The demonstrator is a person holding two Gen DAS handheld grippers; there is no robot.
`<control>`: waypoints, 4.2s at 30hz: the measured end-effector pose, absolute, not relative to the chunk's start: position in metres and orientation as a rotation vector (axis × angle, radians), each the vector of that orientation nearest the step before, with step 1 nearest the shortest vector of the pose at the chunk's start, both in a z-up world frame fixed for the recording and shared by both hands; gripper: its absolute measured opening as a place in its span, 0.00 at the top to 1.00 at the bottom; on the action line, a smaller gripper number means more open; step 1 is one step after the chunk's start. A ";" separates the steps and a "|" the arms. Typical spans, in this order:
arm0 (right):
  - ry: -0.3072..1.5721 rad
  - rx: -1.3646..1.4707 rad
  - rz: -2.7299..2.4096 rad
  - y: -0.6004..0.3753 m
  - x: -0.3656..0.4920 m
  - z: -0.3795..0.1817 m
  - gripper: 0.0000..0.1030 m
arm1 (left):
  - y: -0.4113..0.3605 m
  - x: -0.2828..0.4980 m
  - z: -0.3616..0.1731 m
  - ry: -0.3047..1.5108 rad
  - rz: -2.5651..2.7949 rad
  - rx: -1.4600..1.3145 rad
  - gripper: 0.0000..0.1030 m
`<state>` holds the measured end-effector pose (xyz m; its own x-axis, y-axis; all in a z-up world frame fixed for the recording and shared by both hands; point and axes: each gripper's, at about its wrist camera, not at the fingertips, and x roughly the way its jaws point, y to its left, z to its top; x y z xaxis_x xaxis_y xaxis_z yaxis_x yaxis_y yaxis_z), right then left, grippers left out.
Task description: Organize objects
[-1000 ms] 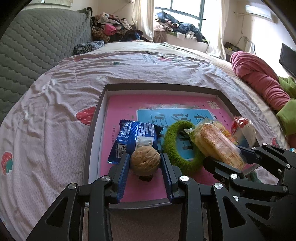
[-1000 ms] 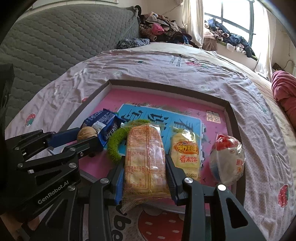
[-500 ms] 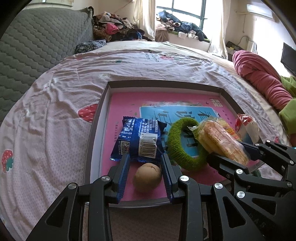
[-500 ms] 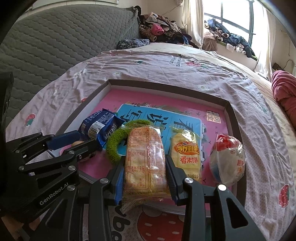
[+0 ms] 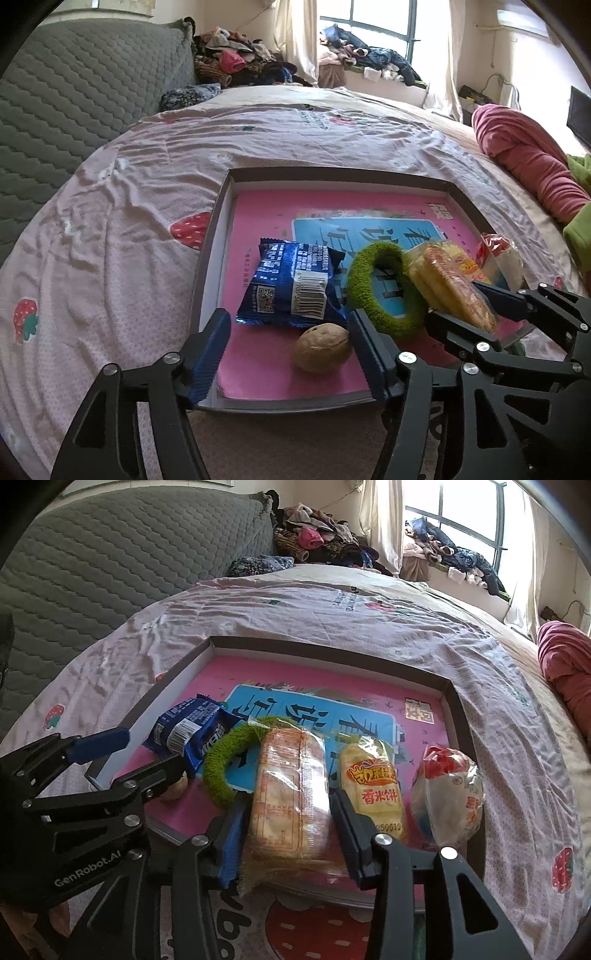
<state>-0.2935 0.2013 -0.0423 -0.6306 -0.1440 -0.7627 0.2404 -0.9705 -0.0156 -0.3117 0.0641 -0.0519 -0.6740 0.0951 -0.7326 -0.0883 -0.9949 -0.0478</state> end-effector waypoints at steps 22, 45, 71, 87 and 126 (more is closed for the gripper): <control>0.130 1.175 -2.700 0.209 -0.285 -0.025 0.25 | 0.053 -0.302 -0.037 0.007 2.878 -1.188 0.14; 0.138 1.167 -2.793 0.228 -0.218 0.008 0.04 | 0.041 -0.229 0.004 0.020 2.919 -1.112 0.01; 0.092 1.107 -2.871 0.239 -0.095 0.063 0.01 | 0.041 -0.108 0.054 -0.005 2.909 -1.055 0.01; 0.073 1.169 -2.876 0.252 -0.047 0.029 0.01 | 0.051 -0.071 0.016 0.035 2.874 -1.114 0.01; 0.052 1.294 -2.837 0.263 -0.032 -0.026 0.01 | 0.051 -0.062 -0.031 0.013 2.851 -1.185 0.01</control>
<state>-0.0324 0.2635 -0.0257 -0.6554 -0.0068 -0.7553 0.0344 -0.9992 -0.0208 -0.0618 0.0508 -0.0315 -0.7043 0.0466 -0.7084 -0.0533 -0.9985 -0.0128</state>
